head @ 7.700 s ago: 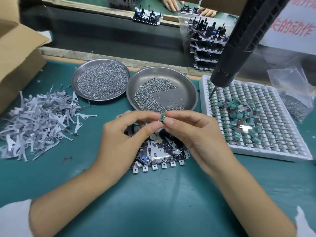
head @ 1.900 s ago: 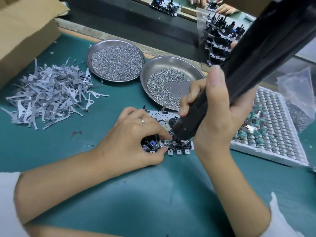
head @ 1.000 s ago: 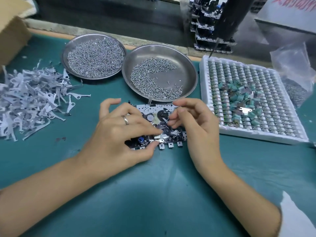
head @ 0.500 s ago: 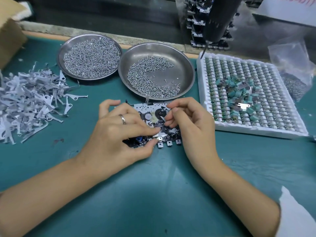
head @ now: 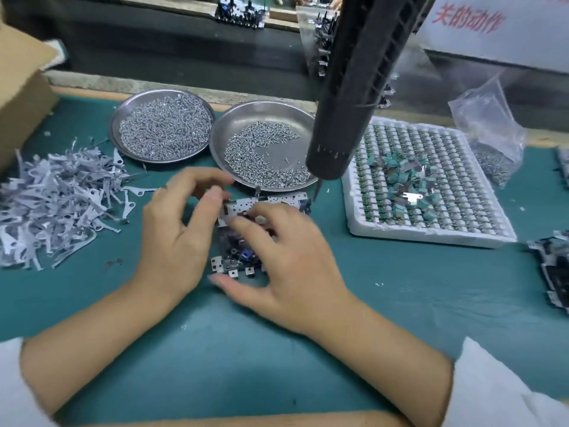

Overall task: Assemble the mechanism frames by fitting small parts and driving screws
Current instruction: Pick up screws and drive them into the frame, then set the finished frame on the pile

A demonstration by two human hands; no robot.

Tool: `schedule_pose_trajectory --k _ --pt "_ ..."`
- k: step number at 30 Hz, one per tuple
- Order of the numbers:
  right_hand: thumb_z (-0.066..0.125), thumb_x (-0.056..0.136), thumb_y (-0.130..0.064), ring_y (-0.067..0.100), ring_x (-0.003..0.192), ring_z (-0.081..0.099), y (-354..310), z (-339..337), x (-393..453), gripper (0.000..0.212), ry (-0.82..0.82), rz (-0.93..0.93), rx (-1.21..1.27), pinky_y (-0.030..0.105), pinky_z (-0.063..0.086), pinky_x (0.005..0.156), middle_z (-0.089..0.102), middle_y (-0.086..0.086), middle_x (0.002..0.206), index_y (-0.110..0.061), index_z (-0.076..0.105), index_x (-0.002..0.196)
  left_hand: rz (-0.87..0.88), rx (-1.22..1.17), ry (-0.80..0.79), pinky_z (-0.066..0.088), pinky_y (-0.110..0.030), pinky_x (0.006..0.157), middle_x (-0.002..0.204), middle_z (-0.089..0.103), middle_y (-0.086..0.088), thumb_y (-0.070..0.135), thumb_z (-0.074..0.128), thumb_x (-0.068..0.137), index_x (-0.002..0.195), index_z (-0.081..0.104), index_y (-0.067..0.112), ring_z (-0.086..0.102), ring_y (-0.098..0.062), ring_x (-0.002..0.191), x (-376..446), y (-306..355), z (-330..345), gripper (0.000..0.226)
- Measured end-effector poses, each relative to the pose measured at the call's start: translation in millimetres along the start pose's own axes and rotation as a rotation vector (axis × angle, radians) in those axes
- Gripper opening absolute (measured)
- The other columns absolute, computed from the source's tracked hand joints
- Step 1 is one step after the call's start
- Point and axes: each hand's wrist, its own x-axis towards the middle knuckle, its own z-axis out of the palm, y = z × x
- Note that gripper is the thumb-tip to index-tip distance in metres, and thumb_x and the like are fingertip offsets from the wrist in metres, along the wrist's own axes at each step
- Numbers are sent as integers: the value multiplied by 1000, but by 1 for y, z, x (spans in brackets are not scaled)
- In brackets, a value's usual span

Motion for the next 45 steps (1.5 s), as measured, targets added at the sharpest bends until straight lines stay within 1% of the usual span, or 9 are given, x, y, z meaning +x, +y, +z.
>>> schedule_pose_trajectory --k 5,8,14,20,25,31,40,43,45 --pt "57 86 -29 39 108 53 -17 -1 -4 36 -200 -124 -223 45 45 87 58 15 122 -21 63 121 -42 -53 39 46 -23 80 84 65 11 39 41 90 94 59 40 61 -4 84 1 -7 4 18" --pt "52 84 -28 38 108 54 -23 -9 -19 34 -214 -152 -241 42 46 84 60 14 119 -20 67 113 -28 -49 37 47 -32 82 83 65 10 41 42 90 94 59 42 61 -5 85 0 -6 4 17" --pt "65 83 -39 30 102 60 -20 -36 -64 22 -144 -99 -250 36 49 81 65 9 106 -17 69 81 42 -14 12 42 -57 90 82 65 15 43 42 89 96 56 45 61 -15 85 -4 0 5 15" --pt "62 81 -26 30 97 58 2 -71 -108 16 -50 115 -249 39 48 82 61 8 102 -14 67 89 420 179 -186 38 -41 80 79 63 5 26 47 91 92 68 13 52 -10 76 -15 6 16 25" --pt "56 84 -24 29 91 60 31 -95 -132 21 28 286 -333 39 50 80 61 8 100 -11 70 94 672 275 -256 42 -41 74 85 68 4 22 49 93 90 72 8 56 -14 75 -21 4 25 27" --pt "74 77 -5 33 91 61 80 -122 -152 19 71 526 -468 48 50 80 62 11 101 -5 70 96 598 266 -201 39 -39 75 85 68 7 25 46 94 89 72 10 58 -12 76 -20 0 22 30" --pt "67 76 11 36 103 59 120 -134 -159 25 108 660 -464 53 46 86 61 13 109 -2 67 97 580 288 -232 39 -39 75 83 66 9 26 46 93 88 71 11 58 -12 73 -19 2 22 30" --pt "60 81 11 34 112 54 125 -134 -162 26 151 745 -393 46 46 92 59 11 117 -3 67 101 568 292 -227 38 -38 76 83 66 10 26 46 93 88 72 11 57 -11 74 -19 2 22 30" --pt "59 84 7 31 111 54 126 -134 -164 26 177 792 -379 41 48 86 58 7 120 -8 68 103 563 293 -225 38 -37 76 83 66 10 26 47 92 87 71 11 56 -10 74 -19 2 22 29"
